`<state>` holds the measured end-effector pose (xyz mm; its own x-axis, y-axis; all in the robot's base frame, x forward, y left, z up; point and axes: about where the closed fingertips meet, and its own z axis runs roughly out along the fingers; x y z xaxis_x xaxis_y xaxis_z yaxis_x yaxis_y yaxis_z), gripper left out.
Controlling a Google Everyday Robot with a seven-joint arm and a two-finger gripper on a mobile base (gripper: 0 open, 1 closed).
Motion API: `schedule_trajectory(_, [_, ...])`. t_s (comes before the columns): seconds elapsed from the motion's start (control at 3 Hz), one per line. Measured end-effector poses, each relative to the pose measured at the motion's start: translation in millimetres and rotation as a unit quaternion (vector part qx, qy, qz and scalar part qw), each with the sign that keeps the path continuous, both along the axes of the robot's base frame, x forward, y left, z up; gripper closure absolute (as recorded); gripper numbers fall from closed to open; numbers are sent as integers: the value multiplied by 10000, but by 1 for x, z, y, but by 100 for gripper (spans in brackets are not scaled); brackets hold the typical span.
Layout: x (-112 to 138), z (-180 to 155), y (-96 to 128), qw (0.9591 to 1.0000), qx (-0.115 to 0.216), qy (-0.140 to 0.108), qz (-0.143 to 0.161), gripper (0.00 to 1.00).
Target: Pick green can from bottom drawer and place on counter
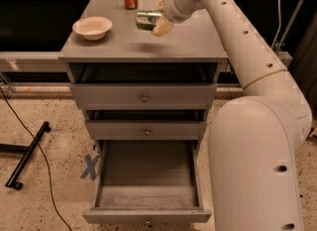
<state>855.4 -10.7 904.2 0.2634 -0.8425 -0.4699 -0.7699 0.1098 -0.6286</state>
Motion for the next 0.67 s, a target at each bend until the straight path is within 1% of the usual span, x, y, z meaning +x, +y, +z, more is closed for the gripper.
schedule_trajectory(0.33, [1,-4,4,10000,-3,28,23,0])
schedule_trajectory(0.67, [1,-5,4,10000,-3,29,24,0])
